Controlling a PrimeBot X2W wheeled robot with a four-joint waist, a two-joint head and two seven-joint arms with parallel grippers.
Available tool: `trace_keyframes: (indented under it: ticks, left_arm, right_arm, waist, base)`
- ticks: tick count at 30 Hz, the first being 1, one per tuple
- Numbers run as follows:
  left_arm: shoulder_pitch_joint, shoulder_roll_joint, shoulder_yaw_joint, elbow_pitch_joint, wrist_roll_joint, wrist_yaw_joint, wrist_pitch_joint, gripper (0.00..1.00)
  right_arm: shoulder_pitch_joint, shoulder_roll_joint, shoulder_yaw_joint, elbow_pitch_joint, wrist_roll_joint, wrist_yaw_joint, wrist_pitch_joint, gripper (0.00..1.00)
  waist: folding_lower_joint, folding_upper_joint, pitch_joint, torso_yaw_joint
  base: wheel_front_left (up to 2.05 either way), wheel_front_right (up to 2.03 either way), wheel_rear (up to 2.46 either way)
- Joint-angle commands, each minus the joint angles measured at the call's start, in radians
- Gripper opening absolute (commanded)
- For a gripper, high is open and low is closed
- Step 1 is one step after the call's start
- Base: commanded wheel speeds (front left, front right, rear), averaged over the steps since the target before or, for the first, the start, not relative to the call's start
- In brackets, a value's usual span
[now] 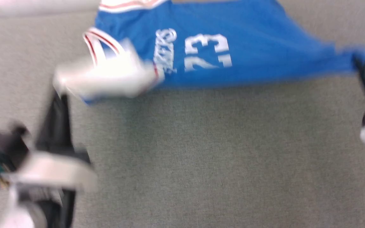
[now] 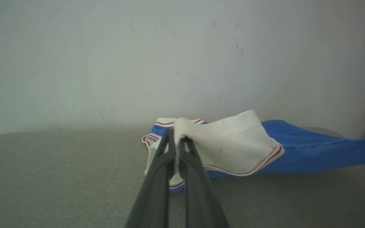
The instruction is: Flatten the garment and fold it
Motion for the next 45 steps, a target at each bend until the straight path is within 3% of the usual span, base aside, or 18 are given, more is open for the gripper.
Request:
trace_keyframes:
  ticks: [1, 10, 16, 24, 31, 40, 45]
  left_arm:
    - [0.118, -0.004, -0.011, -0.007, -0.037, 0.001, 0.005, 0.00]
    - [0.500, 0.052, -0.104, 0.051, -0.205, -0.051, 0.158, 0.00]
    - [0.632, 0.091, -0.134, 0.031, -0.290, -0.032, 0.292, 0.00]
    - [0.702, 0.126, -0.099, -0.031, -0.321, -0.006, 0.319, 0.00]
    - [0.581, 0.175, -0.048, -0.086, -0.224, -0.022, 0.257, 0.00]
    - [0.200, 0.189, -0.104, 0.009, -0.091, -0.121, 0.264, 0.00]
    - [0.008, 0.159, -0.136, 0.103, -0.059, -0.175, 0.265, 0.00]
  right_arm:
    - [0.098, 0.028, -0.033, -0.016, -0.006, -0.001, 0.013, 0.00]
    - [0.478, 0.071, -0.087, -0.041, -0.030, -0.001, 0.101, 0.00]
    - [0.630, 0.062, -0.095, -0.015, -0.031, -0.001, 0.126, 0.00]
    - [0.732, 0.068, -0.098, -0.038, 0.004, -0.001, 0.165, 0.00]
    - [0.689, 0.054, -0.160, -0.101, -0.006, -0.001, 0.147, 0.00]
    - [0.483, -0.005, -0.146, -0.120, -0.029, -0.001, 0.165, 0.00]
    - [0.344, -0.036, -0.096, -0.077, -0.042, -0.001, 0.165, 0.00]
  waist:
    - [0.0004, 0.0000, -0.101, 0.024]
    - [0.0004, 0.0000, -0.206, 0.055]
    - [0.0004, 0.0000, -0.265, 0.074]
    - [0.0004, 0.0000, -0.283, 0.084]
    - [0.0004, 0.0000, -0.245, 0.080]
    - [0.0004, 0.0000, -0.109, 0.049]
    - [0.0004, 0.0000, -0.015, 0.028]
  base:
    - [0.00, 0.00, 0.00]
    - [0.00, 0.00, 0.00]
    - [0.00, 0.00, 0.00]
    - [0.00, 0.00, 0.00]
    - [0.00, 0.00, 0.00]
    - [0.00, 0.00, 0.00]
    - [0.00, 0.00, 0.00]
